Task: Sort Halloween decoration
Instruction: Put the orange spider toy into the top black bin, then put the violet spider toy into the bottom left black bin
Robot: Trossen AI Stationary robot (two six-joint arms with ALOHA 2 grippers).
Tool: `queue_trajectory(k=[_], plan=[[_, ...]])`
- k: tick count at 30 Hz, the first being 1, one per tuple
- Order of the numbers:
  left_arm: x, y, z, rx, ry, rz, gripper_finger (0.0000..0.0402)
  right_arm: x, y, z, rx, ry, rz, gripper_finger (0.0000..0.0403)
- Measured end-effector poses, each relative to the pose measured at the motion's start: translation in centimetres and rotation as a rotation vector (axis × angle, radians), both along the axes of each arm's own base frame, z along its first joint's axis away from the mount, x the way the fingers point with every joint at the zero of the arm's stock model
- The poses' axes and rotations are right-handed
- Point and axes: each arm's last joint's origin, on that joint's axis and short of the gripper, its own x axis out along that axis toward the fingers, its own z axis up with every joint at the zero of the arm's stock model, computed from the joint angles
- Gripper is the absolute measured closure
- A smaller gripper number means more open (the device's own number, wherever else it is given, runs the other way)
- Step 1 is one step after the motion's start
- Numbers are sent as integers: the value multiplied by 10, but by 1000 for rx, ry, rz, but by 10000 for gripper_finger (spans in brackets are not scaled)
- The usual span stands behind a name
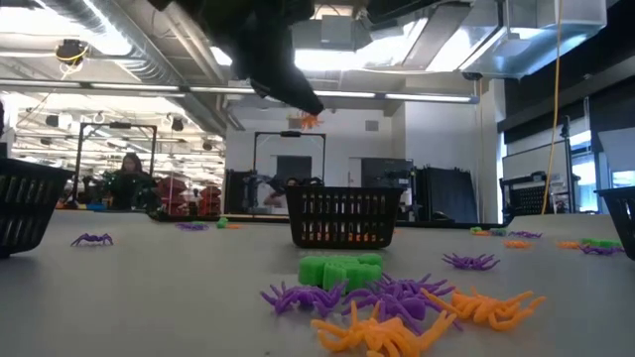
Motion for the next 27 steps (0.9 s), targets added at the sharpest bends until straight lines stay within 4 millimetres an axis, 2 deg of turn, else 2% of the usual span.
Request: queue_trajectory(k=[3,9,13,18,23,27], plan=[[1,4,0,3,-4,9,384,0,0,0,0,0,0,238],[3,8,-4,10,10,24,314,0,0,0,0,0,0,238],[0,8,-7,23,48,32,282,0,0,0,-1,2,0,238],[-26,6,-11,5,277,43,273,-3,-1,-3,4,28,-18,238],[-56,-5,-20,-62,574,56,275,-4,-2,-4,11,38,-30,238],[-67,-15,-31,-127,649,27,275,-4,-2,-4,16,35,-32,238]])
